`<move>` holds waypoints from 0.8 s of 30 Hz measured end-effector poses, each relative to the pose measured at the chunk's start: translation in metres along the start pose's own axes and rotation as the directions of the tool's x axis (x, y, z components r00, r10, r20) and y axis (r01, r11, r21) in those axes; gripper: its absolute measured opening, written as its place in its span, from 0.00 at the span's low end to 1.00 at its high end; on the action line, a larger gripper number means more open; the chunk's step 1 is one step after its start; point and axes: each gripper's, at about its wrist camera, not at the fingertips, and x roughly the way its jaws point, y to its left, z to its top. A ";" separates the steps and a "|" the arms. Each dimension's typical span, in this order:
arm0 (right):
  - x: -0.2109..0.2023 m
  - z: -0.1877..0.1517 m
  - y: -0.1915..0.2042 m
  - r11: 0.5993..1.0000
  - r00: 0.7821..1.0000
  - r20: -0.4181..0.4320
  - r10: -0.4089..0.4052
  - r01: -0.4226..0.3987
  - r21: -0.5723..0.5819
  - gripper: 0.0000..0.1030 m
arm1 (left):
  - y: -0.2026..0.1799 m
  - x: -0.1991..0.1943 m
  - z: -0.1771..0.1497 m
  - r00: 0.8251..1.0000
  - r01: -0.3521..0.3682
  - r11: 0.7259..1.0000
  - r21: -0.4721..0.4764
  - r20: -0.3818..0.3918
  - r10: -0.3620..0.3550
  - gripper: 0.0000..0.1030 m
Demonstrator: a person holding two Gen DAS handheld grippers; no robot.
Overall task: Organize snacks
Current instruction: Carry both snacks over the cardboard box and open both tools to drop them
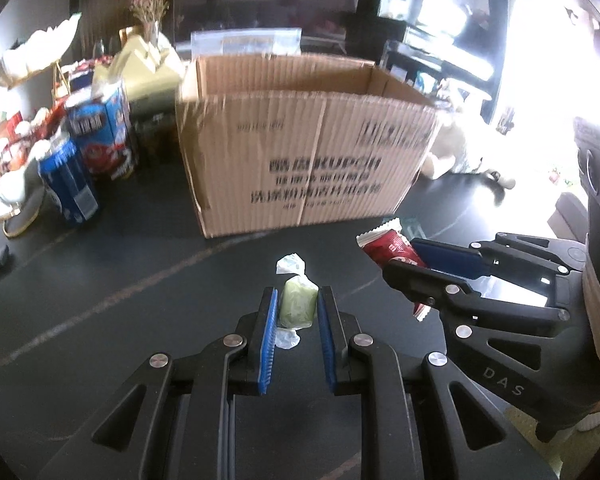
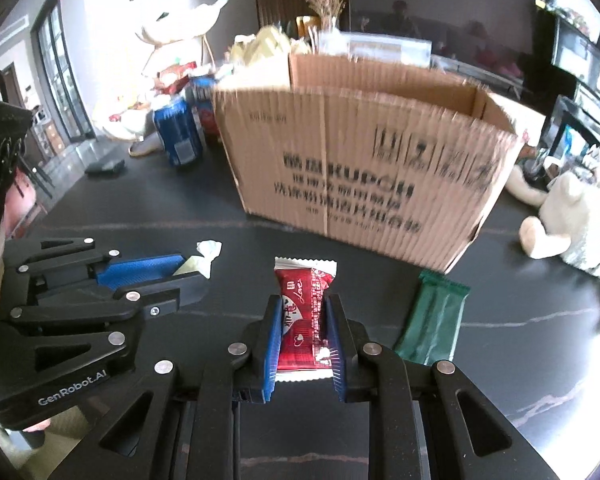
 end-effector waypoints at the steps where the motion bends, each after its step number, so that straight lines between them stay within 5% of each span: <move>1: -0.006 0.003 -0.001 1.000 1.000 0.015 0.000 0.000 0.005 0.22 | -0.001 -0.005 0.003 1.000 0.000 1.000 0.002 0.016 0.000 0.20; 24: -0.083 0.068 -0.022 0.996 0.967 0.250 -0.056 0.037 0.078 0.22 | -0.018 -0.065 0.076 0.979 -0.030 0.998 0.058 0.201 0.018 0.20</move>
